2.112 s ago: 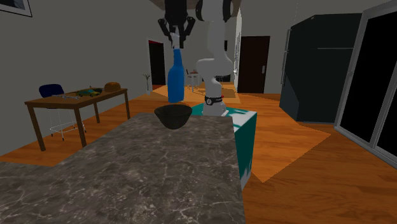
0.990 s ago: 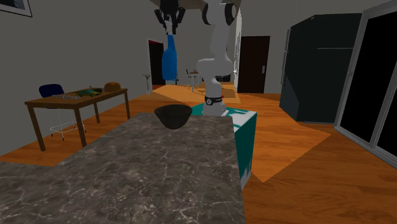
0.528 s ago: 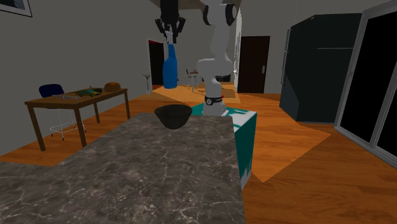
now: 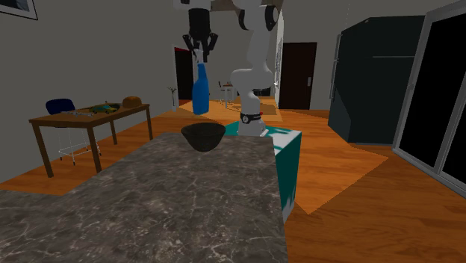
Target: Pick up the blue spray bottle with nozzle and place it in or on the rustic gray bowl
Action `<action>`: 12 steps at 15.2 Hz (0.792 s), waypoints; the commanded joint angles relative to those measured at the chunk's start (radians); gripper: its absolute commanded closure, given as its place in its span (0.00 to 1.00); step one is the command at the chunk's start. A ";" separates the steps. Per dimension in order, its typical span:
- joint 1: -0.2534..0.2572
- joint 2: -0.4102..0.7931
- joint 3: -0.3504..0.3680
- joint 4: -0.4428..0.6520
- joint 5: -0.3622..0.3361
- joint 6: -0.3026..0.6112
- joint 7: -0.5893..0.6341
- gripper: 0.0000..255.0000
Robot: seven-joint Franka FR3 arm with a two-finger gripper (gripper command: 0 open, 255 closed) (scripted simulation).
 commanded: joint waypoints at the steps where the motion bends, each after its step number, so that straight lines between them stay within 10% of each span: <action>1: 0.000 -0.002 0.000 -0.028 0.000 0.027 0.000 1.00; 12: -0.001 -0.003 -0.002 -0.164 -0.001 0.162 0.000 1.00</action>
